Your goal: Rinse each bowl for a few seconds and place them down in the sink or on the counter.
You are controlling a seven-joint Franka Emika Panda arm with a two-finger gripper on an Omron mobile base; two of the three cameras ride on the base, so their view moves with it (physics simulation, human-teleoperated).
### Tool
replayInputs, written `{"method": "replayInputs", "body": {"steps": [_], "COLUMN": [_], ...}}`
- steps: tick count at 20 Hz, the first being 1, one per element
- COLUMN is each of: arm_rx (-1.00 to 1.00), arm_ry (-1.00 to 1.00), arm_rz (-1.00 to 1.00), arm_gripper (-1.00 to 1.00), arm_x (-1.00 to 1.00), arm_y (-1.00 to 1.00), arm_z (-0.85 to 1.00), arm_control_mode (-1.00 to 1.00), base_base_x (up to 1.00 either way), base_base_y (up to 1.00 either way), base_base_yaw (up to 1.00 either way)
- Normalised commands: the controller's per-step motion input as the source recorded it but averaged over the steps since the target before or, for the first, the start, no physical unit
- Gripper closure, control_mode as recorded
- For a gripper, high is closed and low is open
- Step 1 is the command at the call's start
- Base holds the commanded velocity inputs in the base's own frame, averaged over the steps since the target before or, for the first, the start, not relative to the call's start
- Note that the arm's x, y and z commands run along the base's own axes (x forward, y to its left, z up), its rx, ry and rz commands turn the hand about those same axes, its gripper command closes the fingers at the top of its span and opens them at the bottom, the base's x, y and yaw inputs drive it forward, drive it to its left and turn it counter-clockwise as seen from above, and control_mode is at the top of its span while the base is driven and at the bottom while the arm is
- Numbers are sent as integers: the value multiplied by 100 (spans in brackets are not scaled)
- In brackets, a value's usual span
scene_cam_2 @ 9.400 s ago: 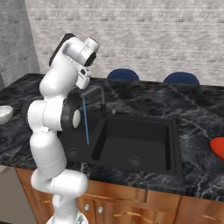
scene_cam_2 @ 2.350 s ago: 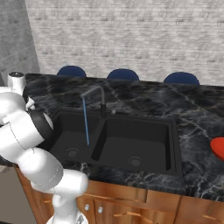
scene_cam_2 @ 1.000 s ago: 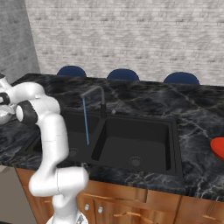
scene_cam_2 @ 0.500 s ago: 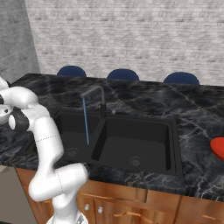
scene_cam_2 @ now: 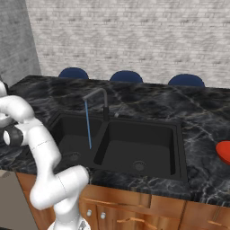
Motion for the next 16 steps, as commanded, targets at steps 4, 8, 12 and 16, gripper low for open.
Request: {"method": "replayInputs", "body": {"steps": [4, 8, 12, 16], "arm_rx": [-1, -1, 0, 0], "arm_ry": [0, 0, 0, 0], "arm_rz": [-1, -1, 0, 0], "arm_gripper": [-100, -100, -100, -100], "arm_x": [0, 0, 0, 0], "arm_y": [-14, -12, -6, 0], "arm_z": [-19, -20, -22, -26], "arm_control_mode": [-100, -100, -100, -100], "base_base_x": [0, 0, 0, 0], "base_base_y": [0, 0, 0, 0], "base_base_yaw": [0, 0, 0, 0]}}
